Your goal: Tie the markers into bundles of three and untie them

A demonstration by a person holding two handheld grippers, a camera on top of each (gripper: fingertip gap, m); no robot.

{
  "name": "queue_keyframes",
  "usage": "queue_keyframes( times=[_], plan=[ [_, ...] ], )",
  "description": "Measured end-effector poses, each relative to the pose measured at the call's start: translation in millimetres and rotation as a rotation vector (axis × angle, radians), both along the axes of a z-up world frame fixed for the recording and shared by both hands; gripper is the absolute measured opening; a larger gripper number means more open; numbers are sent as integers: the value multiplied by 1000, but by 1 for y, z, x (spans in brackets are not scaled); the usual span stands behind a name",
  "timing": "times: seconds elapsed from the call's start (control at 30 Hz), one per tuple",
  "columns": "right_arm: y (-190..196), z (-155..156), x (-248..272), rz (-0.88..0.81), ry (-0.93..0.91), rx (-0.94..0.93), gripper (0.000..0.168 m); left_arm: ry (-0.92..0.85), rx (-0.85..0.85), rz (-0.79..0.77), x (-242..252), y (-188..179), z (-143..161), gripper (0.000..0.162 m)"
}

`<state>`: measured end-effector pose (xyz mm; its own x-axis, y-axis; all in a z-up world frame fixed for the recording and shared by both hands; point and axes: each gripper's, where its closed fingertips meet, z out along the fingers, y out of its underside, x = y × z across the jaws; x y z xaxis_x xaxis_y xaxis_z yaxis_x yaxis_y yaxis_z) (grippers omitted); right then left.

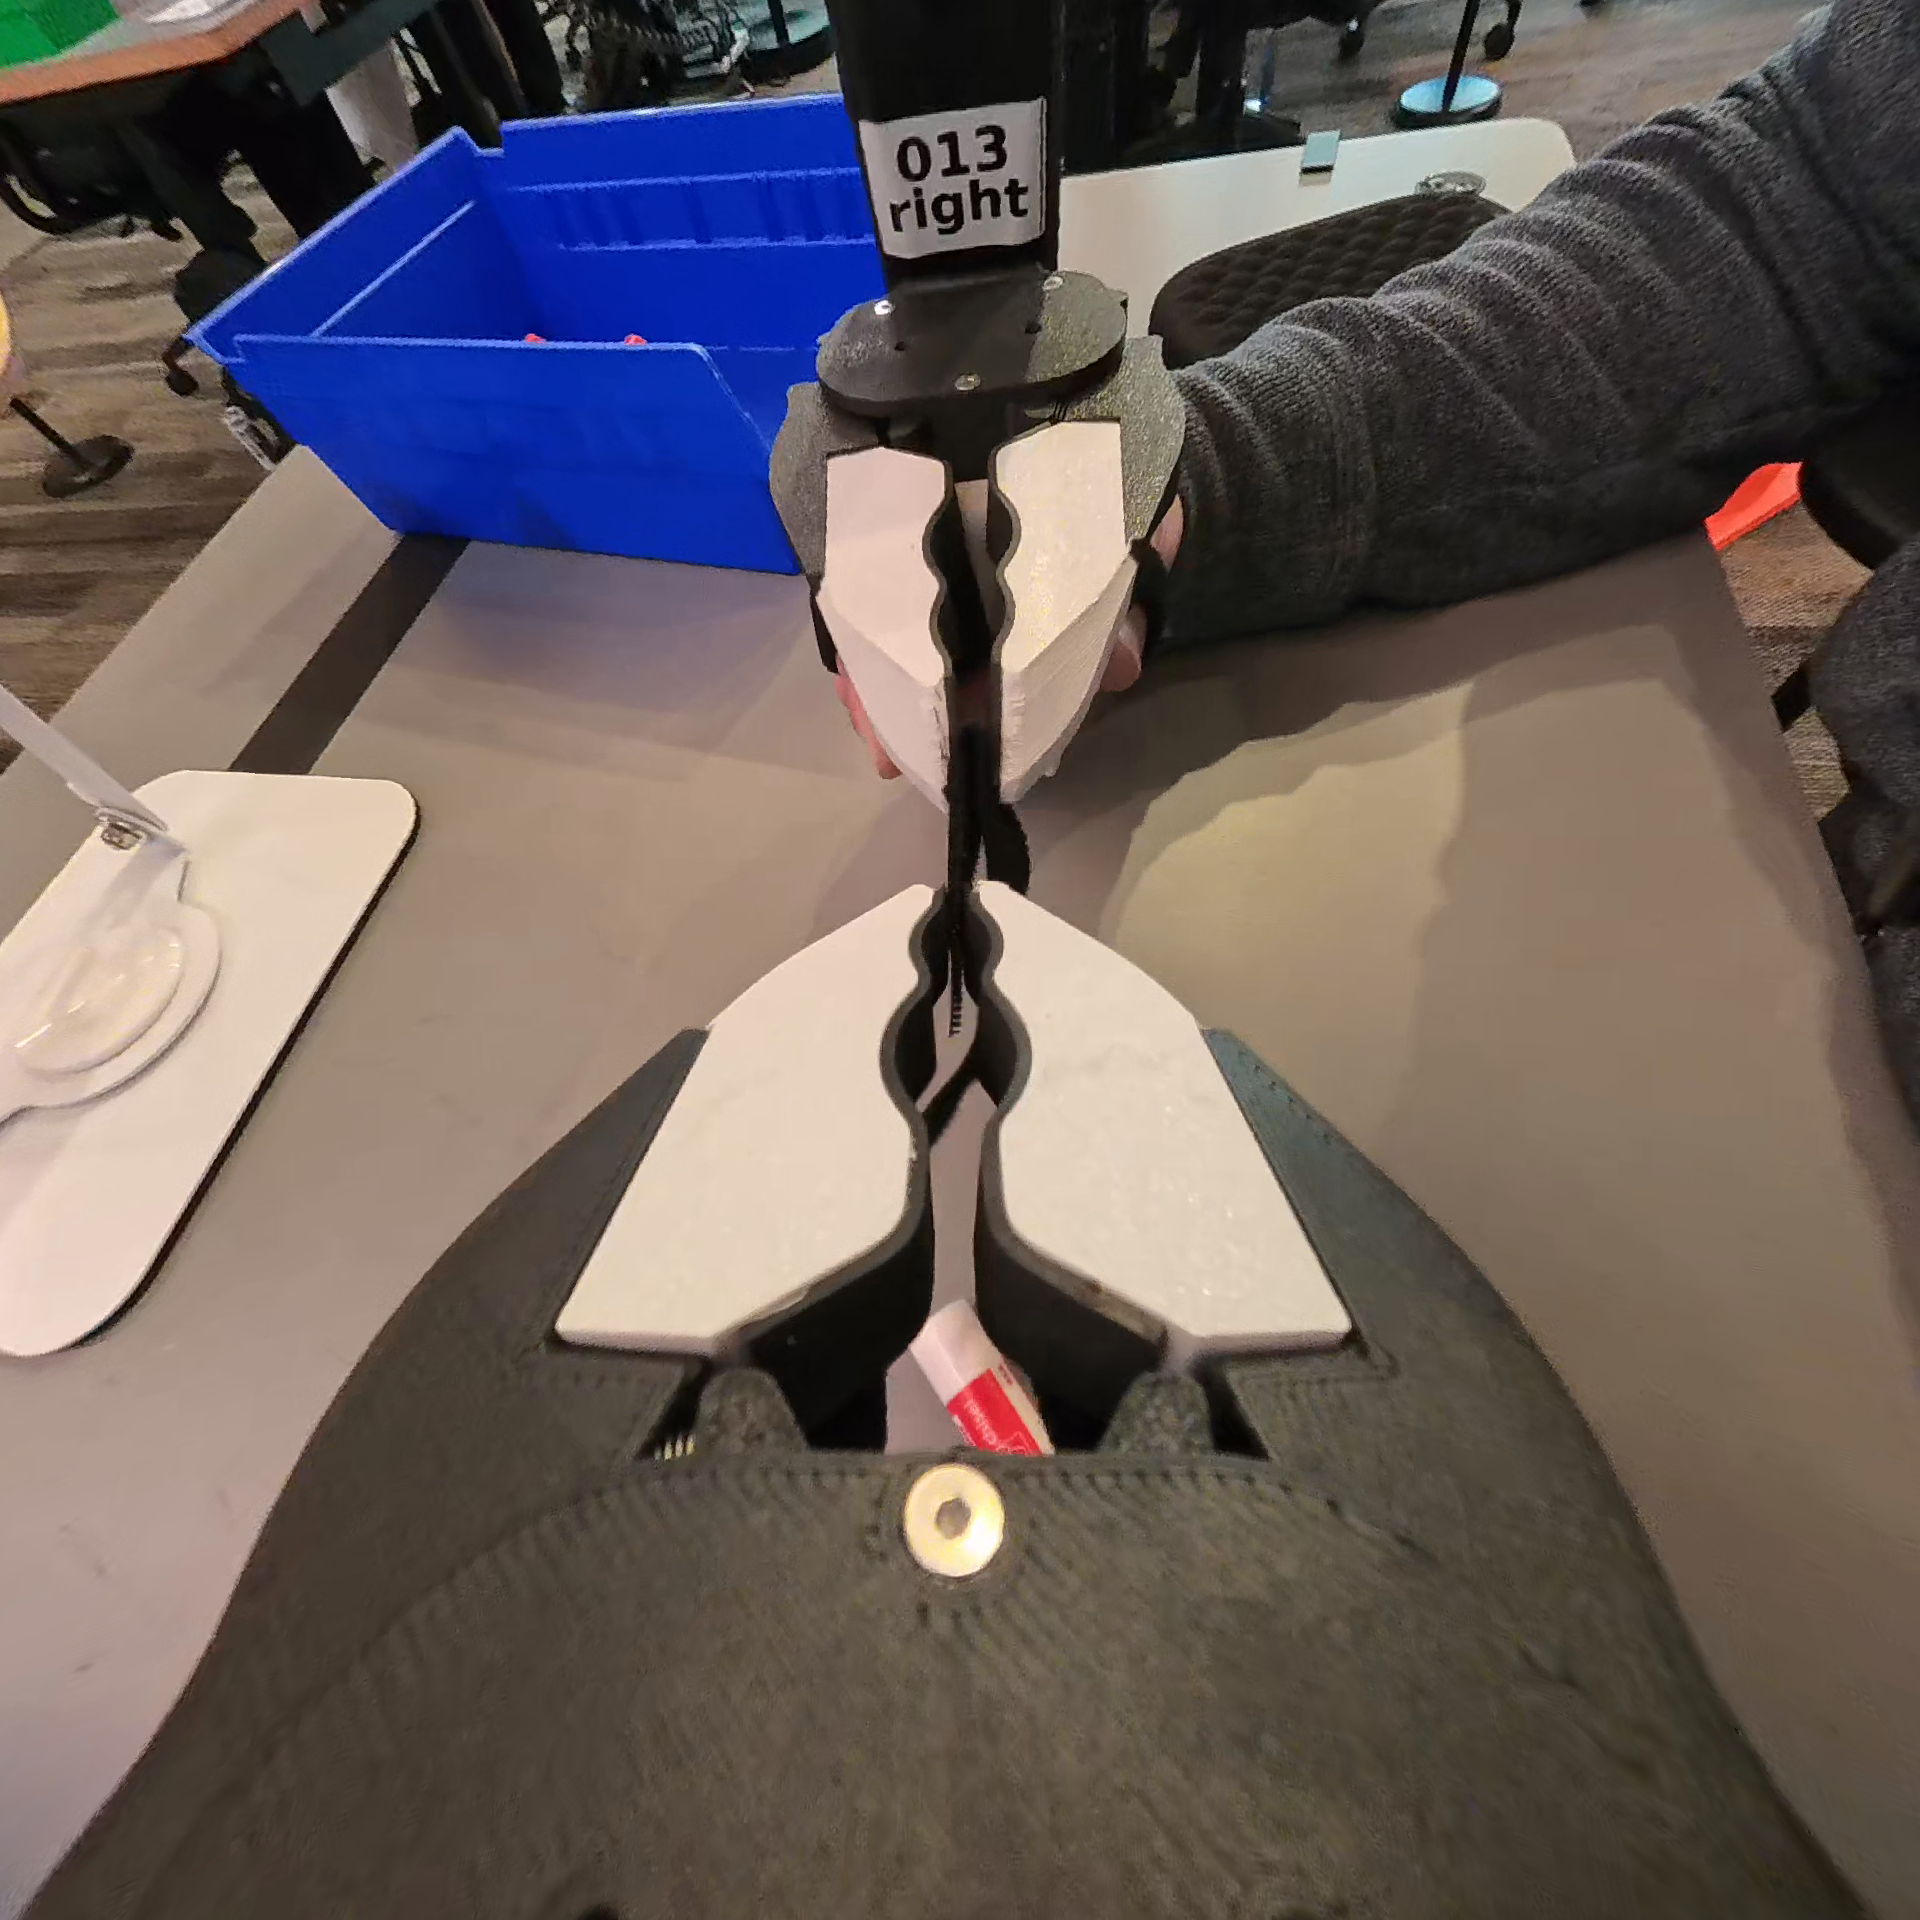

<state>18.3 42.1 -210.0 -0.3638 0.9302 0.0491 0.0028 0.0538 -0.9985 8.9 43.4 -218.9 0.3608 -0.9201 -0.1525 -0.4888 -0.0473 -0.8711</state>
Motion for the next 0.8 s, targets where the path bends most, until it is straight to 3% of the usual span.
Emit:
queue_keyframes(
  times=[0.1, 0.2, 0.3, 0.47, 0.53, 0.6, 0.8],
  plan=[
    [0, 1, 1, 5, 5, -10, 12, 14, 29, 13, -1, 2, 0, 0],
    [3, -3, -3, 0, -32, -62, 31, 31, 68, 51, -4, 8, 2, 1],
    [5, -10, -5, 16, -83, -127, 37, 15, 113, 83, -6, 13, 11, 0],
    [-3, -7, -5, 67, -83, -172, 34, 11, 169, 117, -9, 20, 17, 0],
    [-2, -8, -6, 59, -83, -169, 25, 17, 175, 131, -11, 23, 14, 0],
    [-1, -6, -6, 64, -74, -200, 5, -19, 178, 141, -10, 25, 14, 1],
    [-4, -7, -3, 129, -144, -296, 1, -52, 120, 161, -16, 29, 2, 9]
  ],
)
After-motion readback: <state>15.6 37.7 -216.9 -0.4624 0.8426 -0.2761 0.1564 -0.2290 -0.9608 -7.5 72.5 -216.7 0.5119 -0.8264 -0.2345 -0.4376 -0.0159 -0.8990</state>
